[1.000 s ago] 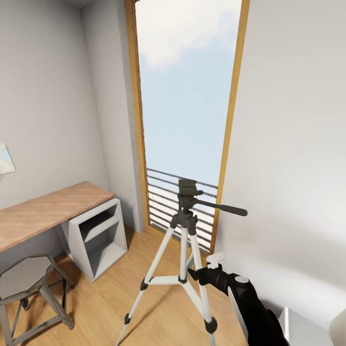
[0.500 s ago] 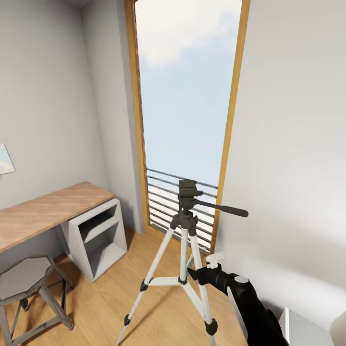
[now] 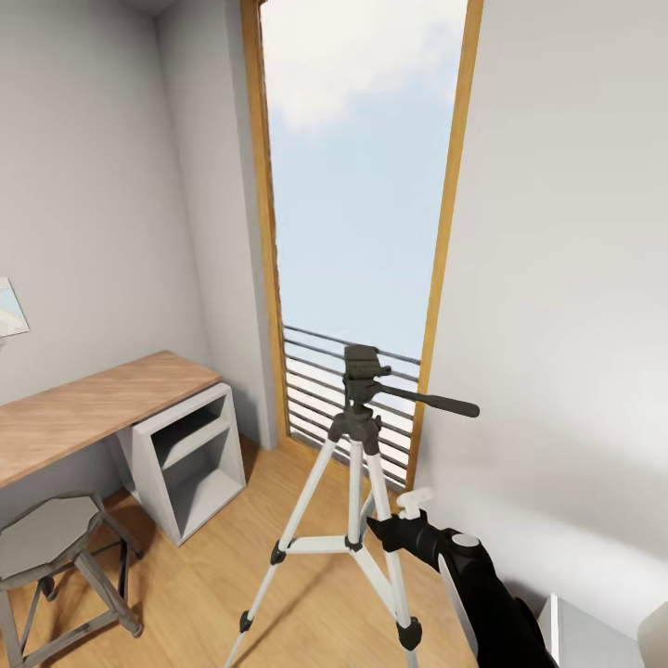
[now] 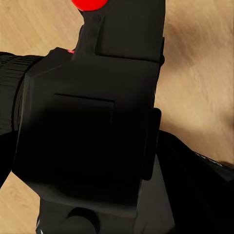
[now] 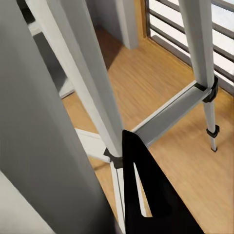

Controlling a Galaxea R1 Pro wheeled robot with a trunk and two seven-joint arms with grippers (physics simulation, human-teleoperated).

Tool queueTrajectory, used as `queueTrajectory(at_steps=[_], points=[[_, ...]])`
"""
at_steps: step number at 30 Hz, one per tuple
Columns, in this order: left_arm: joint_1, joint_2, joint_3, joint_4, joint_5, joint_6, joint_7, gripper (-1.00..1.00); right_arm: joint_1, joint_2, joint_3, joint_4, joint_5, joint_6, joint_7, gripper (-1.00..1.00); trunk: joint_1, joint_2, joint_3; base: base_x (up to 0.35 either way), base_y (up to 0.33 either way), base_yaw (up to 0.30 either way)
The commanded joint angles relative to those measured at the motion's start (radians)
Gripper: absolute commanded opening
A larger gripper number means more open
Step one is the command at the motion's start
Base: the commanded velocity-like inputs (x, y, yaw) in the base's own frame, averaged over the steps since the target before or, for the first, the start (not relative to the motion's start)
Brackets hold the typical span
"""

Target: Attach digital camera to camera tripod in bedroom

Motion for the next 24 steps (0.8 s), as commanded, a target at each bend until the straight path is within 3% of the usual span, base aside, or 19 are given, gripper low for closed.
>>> queueTrajectory(at_steps=[1,24], points=[[-0.001,0.0,-0.009,0.0,0.008,-0.003,0.002,-1.0,-0.001,0.001,-0.002,-0.002,0.01,0.003,0.006,-1.0,0.0,-0.001,-0.002,0.0,0.0,0.0],[-0.001,0.0,-0.009,-0.001,0.011,-0.003,0.002,-1.0,-0.001,0.0,-0.001,-0.001,0.015,-0.001,-0.016,-1.0,0.0,-0.001,-0.002,0.0,0.0,0.0]])
